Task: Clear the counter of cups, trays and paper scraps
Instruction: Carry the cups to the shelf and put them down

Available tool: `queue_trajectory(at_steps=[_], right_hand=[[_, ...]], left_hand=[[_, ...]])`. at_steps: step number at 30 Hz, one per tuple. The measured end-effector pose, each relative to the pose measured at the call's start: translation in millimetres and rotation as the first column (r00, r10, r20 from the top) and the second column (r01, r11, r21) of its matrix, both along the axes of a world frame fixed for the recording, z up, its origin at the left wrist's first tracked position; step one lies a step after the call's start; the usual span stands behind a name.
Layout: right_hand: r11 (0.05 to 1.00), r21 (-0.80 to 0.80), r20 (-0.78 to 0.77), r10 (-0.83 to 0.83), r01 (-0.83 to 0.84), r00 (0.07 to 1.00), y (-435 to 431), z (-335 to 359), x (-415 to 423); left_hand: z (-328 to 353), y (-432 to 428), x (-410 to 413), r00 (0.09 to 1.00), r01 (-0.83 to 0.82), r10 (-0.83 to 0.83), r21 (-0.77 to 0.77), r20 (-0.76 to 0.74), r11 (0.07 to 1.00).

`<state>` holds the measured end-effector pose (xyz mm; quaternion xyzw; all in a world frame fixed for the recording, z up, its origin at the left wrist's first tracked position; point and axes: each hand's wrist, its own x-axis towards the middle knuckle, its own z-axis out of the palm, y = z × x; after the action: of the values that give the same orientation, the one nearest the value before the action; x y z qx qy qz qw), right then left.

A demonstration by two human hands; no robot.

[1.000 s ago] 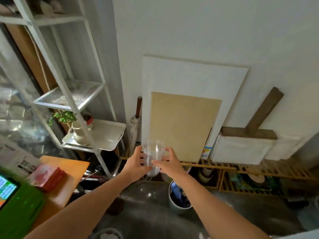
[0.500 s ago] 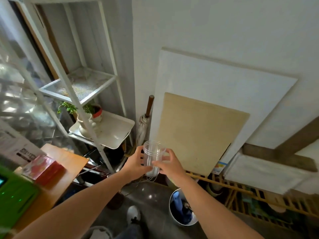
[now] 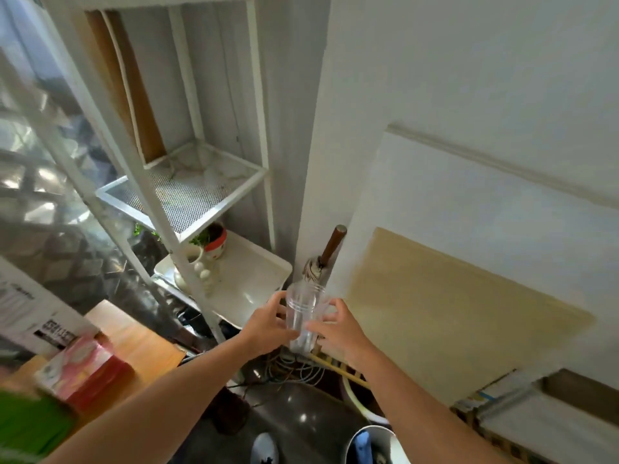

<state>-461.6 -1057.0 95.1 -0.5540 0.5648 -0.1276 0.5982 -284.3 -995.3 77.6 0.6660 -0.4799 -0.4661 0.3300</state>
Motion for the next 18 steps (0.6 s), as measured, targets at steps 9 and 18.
queue_trajectory(at_steps=[9, 18], right_hand=[[0.969, 0.089, -0.092, 0.239, -0.231, 0.967, -43, -59, 90], [0.916, 0.053, -0.14, 0.401, -0.397, 0.905, -99, -71, 144]], left_hand=[[-66, -7, 66, 0.96, -0.28, 0.273, 0.125, 0.065, 0.952], [-65, -38, 97, 0.884, -0.457, 0.455, -0.001, 0.108, 0.889]])
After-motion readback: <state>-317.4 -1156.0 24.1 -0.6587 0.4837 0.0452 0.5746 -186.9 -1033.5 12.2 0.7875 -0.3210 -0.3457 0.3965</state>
